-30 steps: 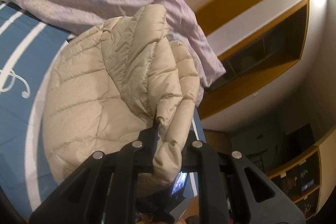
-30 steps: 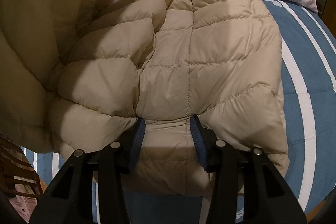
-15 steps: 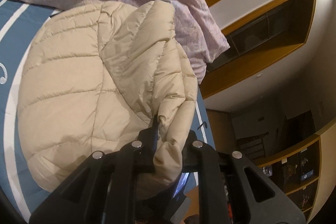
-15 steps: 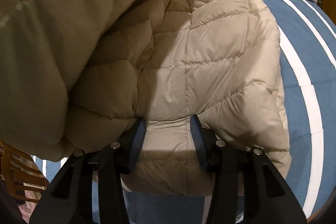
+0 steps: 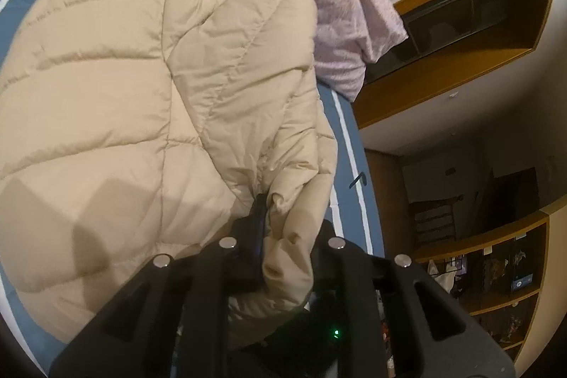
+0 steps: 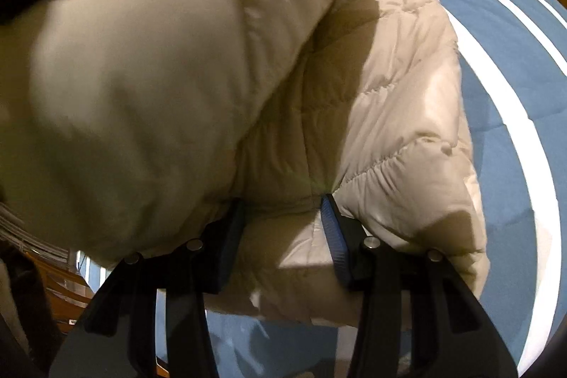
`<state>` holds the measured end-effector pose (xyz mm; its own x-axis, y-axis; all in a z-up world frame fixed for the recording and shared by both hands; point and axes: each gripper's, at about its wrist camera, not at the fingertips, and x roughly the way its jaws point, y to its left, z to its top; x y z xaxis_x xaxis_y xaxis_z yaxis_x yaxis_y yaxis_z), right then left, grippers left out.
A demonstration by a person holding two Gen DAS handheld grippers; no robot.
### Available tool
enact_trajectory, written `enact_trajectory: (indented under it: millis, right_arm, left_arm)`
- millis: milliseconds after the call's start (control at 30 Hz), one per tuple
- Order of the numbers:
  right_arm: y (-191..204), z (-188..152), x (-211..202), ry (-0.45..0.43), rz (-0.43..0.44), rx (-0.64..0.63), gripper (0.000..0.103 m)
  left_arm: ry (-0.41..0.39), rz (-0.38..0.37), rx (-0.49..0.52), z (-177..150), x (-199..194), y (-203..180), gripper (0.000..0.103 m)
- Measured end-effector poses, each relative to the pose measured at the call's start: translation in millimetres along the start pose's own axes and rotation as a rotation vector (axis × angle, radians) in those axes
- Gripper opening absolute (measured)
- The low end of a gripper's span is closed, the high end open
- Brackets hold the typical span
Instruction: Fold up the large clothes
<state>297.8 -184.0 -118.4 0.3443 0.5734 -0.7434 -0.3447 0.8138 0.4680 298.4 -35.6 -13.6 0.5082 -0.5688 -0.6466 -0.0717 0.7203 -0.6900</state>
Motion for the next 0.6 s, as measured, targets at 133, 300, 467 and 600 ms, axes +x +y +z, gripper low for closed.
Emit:
enact_trajectory:
  millis: [133,300,467,600]
  right_arm:
    - [-7,-5,-17,-0.017,-0.012,-0.005,0.047]
    - [-15,-8,-33,-0.041,-0.045,-0.014,0.047]
    - [-27,-11,-49,-0.058,-0.066,0.006,0.047]
    - [-24,1,-47,-0.065,-0.083,0.006,0.047]
  left_arm:
    - [0.034,0.018,0.002,1,19,-2,0.017]
    - [0.074,0.047,0.012,-5,38,-6,0.019]
    - [0.087,0.070,0.032,-8,44,-13,0.022]
    - [0.087,0.061,0.056,-10,36,-21,0.032]
